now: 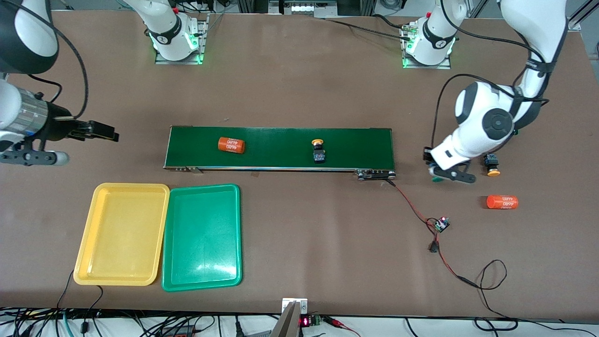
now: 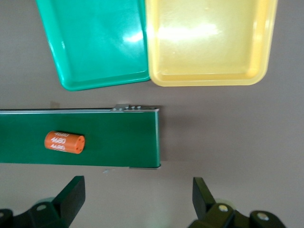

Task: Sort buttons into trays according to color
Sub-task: 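Place the green button on the conveyor while the right gripper reaches the belt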

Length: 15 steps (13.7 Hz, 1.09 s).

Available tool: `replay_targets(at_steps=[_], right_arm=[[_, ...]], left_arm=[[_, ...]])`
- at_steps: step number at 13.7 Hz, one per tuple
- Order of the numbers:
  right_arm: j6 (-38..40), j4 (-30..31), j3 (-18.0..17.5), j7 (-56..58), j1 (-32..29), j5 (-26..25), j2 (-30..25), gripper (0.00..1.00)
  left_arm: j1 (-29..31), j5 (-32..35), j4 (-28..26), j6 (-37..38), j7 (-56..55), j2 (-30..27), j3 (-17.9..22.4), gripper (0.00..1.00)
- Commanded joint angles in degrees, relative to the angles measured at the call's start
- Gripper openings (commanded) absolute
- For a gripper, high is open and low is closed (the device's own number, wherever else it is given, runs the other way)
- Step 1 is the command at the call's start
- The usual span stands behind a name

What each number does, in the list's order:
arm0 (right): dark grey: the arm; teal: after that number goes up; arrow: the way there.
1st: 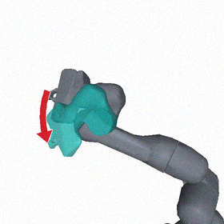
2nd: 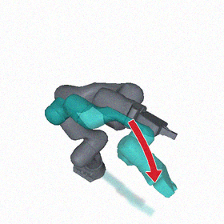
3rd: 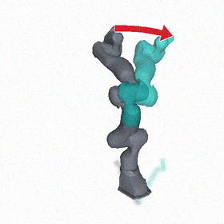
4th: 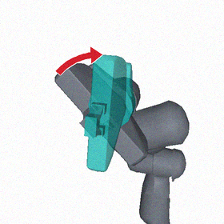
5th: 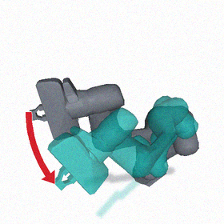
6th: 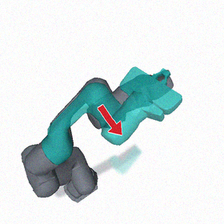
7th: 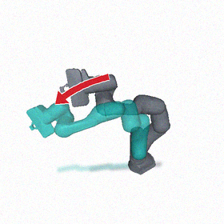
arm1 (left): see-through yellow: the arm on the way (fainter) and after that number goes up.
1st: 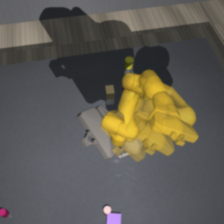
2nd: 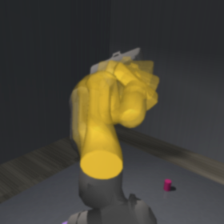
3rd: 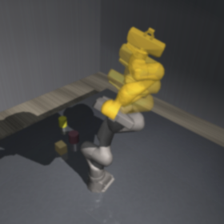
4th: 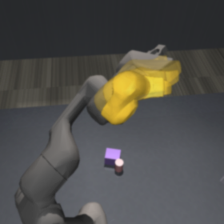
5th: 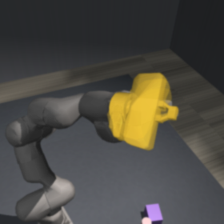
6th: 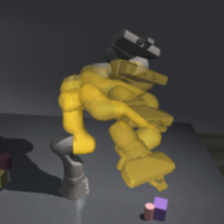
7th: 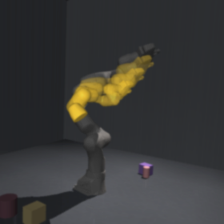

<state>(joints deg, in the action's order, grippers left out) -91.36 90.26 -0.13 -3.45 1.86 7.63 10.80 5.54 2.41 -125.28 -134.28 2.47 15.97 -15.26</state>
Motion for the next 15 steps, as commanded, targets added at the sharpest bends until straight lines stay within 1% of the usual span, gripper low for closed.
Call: replay_targets(at_steps=[1,2,3,5,6,7,10,15], right_arm=[[-0.58,-0.52,0.22,-0.68,0.87,7.01,2.37,1.0],[-0.84,-0.44,0.39,-0.77,0.43,10.09,3.6,1.0],[-0.75,-0.44,0.57,-0.85,0.52,11.25,4.57,1.0],[-0.93,-0.44,0.57,-1.38,1.65,11.09,5.37,1.0],[-1.1,-0.52,0.57,-1.82,2.01,11.0,5.98,1.0],[-1.8,-0.44,0.57,-3.39,2.27,11.0,6.25,1.0],[-4.87,-0.44,0.57,-7.7,5.43,10.74,7.3,1.0],[-8.92,2.55,0.66,-7.97,9.47,10.82,7.48,1.0]], left_arm=[[-0.53,-5.12,2.84,5.95,0.34,-0.85,-4.49,0.0],[-0.79,-6.18,2.93,6.13,0.34,-0.85,-5.99,0.0],[-1.66,-7.59,3.02,6.13,-0.36,-0.76,-6.97,0.0],[-3.86,-8.65,4.51,6.31,-2.2,-0.76,-7.94,0.0],[-3.87,-8.83,4.43,6.4,-4.21,-0.76,-9.94,0.0],[-3.96,-9.09,4.26,7.09,-6.23,-0.68,-10.66,0.0],[-4.92,-9.36,3.9,7.01,-6.95,0.64,-11.28,0.0],[-4.92,-9.53,3.9,6.14,-6.87,4.15,-11.19,0.01]])
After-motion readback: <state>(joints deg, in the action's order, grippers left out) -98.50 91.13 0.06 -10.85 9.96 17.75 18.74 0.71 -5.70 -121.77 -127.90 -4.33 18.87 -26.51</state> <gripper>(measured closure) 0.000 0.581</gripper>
